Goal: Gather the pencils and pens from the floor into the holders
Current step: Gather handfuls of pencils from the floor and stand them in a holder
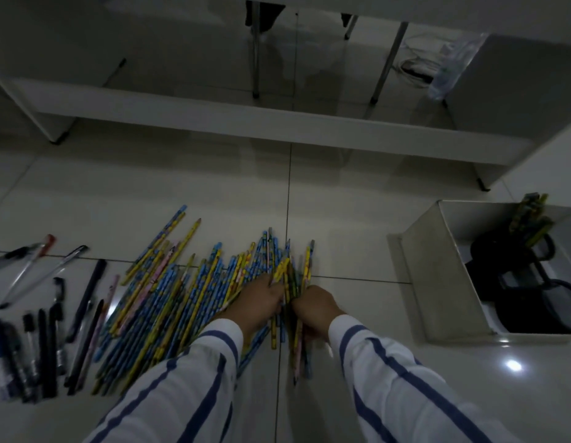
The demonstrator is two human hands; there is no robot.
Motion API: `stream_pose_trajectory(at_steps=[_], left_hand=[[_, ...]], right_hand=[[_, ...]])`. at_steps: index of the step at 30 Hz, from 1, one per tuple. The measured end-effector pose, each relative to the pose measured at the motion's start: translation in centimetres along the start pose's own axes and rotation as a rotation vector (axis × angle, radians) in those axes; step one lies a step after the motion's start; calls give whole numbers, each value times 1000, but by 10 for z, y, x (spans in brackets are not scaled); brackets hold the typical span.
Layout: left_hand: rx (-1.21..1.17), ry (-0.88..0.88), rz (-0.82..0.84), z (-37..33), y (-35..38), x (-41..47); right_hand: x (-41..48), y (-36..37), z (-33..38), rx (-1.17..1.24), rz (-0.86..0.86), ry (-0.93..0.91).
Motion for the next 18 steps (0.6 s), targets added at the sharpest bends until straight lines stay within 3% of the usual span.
stream_pose_trajectory(at_steps=[7,10,15,18], left_hand=[[-399,-140,-32,-5,8,-3],[-453,-116,-23,-7,18,-6],[-467,-162,29,-11,26,-10],[-490,-100,98,-15,31,-13]], right_hand=[[-8,-18,1,292,120,-50],[-11,-17,7,396,184,-105],[-9,-27,4,415,115,-129],[-12,-29,1,449,112,-107]])
Point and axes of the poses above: each hand's wrist, its own x-axis towards the middle knuckle, its own y-axis out of the palm, z = x × y, the point moved 5 cm from there along x, towards the middle knuckle, and after that the axes turned 3 degrees about y, right-handed, at the moved point
